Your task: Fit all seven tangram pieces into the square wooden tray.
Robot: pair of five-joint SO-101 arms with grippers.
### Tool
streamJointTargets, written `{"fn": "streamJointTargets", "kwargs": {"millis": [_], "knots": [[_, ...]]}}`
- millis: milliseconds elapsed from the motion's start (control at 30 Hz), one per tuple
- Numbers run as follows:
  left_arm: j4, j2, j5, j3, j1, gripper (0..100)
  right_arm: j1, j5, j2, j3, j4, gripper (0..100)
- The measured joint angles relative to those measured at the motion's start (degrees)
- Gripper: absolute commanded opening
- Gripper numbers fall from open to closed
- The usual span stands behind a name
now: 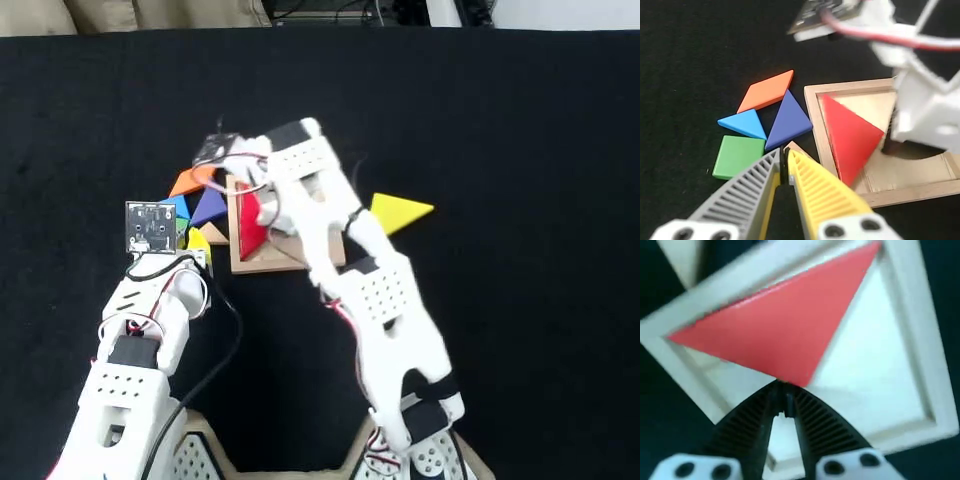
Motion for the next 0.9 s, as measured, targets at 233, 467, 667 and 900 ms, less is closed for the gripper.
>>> {"fn": "streamJointTargets", "kwargs": {"millis": [233,467,667,900], "knots": [[0.0,0.0,0.0,0.0,0.0,4,-2.2,0.0,0.0,-0.6,-1.1,1.1],[0.0,0.0,0.0,0.0,0.0,4,0.8,0.0,0.2,-15.7,9.8,1.1],[0.0,0.0,0.0,0.0,0.0,4,9.7,-11.2,0.2,-25.7,10.2,1.1],[0.0,0.0,0.0,0.0,0.0,4,11.4,-22.0,-0.3,-22.2,10.2,1.1]]}}
